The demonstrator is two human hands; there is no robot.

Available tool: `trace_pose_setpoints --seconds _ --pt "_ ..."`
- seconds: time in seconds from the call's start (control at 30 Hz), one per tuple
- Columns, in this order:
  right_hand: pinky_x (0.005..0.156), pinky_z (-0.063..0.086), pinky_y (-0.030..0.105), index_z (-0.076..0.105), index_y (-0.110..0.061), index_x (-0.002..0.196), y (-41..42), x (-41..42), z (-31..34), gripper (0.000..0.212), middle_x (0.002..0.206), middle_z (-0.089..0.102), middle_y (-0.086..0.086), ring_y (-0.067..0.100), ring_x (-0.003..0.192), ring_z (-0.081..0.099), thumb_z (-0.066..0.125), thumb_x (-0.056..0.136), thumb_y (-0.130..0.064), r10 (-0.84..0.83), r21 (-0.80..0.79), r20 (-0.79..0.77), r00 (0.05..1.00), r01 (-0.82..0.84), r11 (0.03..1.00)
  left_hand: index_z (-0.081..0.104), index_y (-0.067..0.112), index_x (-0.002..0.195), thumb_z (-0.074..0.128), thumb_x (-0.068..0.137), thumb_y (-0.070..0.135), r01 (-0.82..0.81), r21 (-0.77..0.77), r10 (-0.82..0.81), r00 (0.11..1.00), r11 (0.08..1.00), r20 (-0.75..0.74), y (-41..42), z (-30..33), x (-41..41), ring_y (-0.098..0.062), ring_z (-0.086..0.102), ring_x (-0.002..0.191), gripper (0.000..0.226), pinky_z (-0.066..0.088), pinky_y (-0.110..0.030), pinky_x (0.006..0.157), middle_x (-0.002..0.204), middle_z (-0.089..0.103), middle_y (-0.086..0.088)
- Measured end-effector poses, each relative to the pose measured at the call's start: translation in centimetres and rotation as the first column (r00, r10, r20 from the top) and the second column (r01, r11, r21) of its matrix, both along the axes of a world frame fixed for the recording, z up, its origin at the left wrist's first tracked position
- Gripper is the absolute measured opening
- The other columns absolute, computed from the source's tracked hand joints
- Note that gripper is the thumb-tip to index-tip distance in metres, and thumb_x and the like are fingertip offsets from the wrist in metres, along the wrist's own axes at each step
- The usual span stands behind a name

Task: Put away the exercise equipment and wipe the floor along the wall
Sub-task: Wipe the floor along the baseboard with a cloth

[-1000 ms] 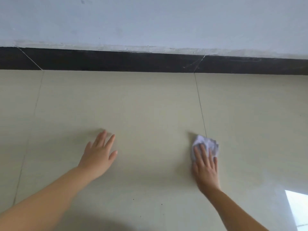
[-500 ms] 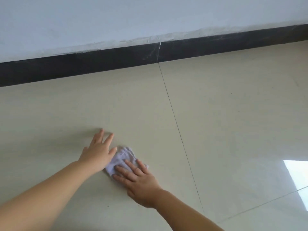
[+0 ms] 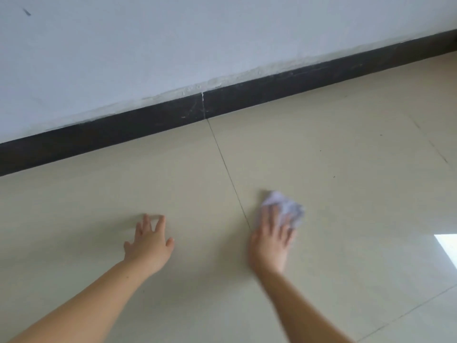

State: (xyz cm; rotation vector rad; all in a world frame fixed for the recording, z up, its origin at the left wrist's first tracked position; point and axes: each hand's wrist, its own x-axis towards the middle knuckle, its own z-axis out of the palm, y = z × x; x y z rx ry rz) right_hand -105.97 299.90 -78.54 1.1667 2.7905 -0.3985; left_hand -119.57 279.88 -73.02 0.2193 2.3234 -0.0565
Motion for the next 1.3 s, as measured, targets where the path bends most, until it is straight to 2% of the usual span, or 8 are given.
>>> trace_pose_setpoints --seconds 0.17,0.37,0.53,0.67,0.83,1.0,1.13,1.3 --pt "0.11 0.018 0.045 0.034 -0.032 0.144 -5.5 0.7 1.1 0.057 0.151 0.036 -0.007 0.022 0.14 0.029 0.037 0.088 -0.04 0.8 -0.202 0.044 0.598 -0.779 0.594 -0.006 0.035 0.15 0.04 0.098 0.037 0.086 0.007 -0.086 0.996 0.996 0.027 1.8 1.1 -0.3 -0.03 -0.008 0.147 0.07 0.025 -0.054 0.111 0.158 -0.019 -0.005" --pt "0.118 -0.006 0.041 -0.001 -0.034 0.151 13.4 1.4 1.3 0.066 0.16 -0.01 -0.007 0.017 0.146 -0.014 0.001 0.085 -0.044 0.219 -0.149 0.2 0.955 -0.191 0.97 -0.013 0.037 0.149 0.051 0.09 0.052 0.186 0.067 -0.19 0.98 0.98 0.052 3.1 1.1 -2.6 -0.026 -0.019 0.145 0.088 0.018 -0.057 0.112 0.155 -0.029 -0.002" --pt "0.119 -0.007 0.046 -0.005 -0.028 0.151 14.1 -3.3 1.4 0.058 0.159 -0.015 -0.002 0.027 0.146 -0.015 0.02 0.099 -0.03 -0.149 -0.105 0.221 0.964 0.175 0.979 -0.032 0.031 0.141 0.05 0.071 0.079 0.127 0.045 -0.128 0.992 0.991 0.022 3.9 -2.0 -2.4 -0.025 -0.031 0.141 0.119 0.008 -0.066 0.109 0.145 -0.046 -0.002" --pt "0.112 0.023 0.058 0.027 -0.02 0.149 2.0 -6.7 -0.3 0.062 0.157 0.023 0.004 0.036 0.144 0.019 0.028 0.089 -0.035 0.277 -0.013 0.066 0.959 -0.277 0.961 -0.034 0.03 0.14 0.047 0.061 0.086 0.104 0.059 -0.102 0.994 0.993 -0.033 3.8 -3.3 -1.8 -0.024 -0.033 0.14 0.127 0.004 -0.069 0.107 0.132 -0.053 0.003" --pt "0.115 0.014 0.048 0.031 -0.026 0.145 -0.1 -11.5 -0.6 0.052 0.153 0.034 -0.001 0.03 0.141 0.029 0.028 0.095 -0.037 0.802 -0.041 0.053 0.594 -0.802 0.596 -0.037 0.027 0.138 0.036 0.05 0.094 0.09 0.086 -0.087 0.995 0.992 -0.041 3.8 -3.4 -1.6 -0.024 -0.032 0.14 0.132 0.002 -0.067 0.108 0.129 -0.053 0.003" --pt "0.118 -0.001 0.042 0.013 -0.035 0.15 12.8 -12.1 -0.4 0.06 0.16 0.007 -0.005 0.023 0.148 0.005 0.011 0.091 -0.043 0.285 -0.018 0.054 0.957 -0.284 0.959 -0.045 0.026 0.125 0.046 0.067 0.082 0.113 0.115 -0.112 0.994 0.987 -0.009 3.6 -3.3 -1.9 -0.027 -0.037 0.138 0.122 -0.003 -0.07 0.106 0.126 -0.057 0.0" --pt "0.119 -0.005 0.047 0.006 -0.027 0.153 13.7 -14.5 0.9 0.056 0.161 -0.007 -0.001 0.027 0.147 -0.008 0.021 0.099 -0.033 -0.171 -0.079 0.162 0.972 0.185 0.98 -0.047 0.03 0.124 0.042 0.069 0.083 0.121 0.122 -0.127 0.991 0.985 0.037 3.5 -3.3 -2.1 -0.028 -0.038 0.136 0.117 -0.006 -0.07 0.105 0.12 -0.062 0.0" --pt "0.112 -0.018 0.05 0.003 -0.023 0.152 -0.4 -20.3 0.3 0.066 0.16 -0.007 0.005 0.035 0.144 -0.016 0.002 0.091 -0.045 0.523 -0.094 0.099 0.846 -0.516 0.852 -0.043 0.03 0.127 0.045 0.068 0.082 0.075 0.136 -0.081 0.996 0.988 0.04 3.7 -3.4 -2.0 -0.019 -0.045 0.126 0.118 -0.007 -0.07 0.105 0.118 -0.062 0.002"
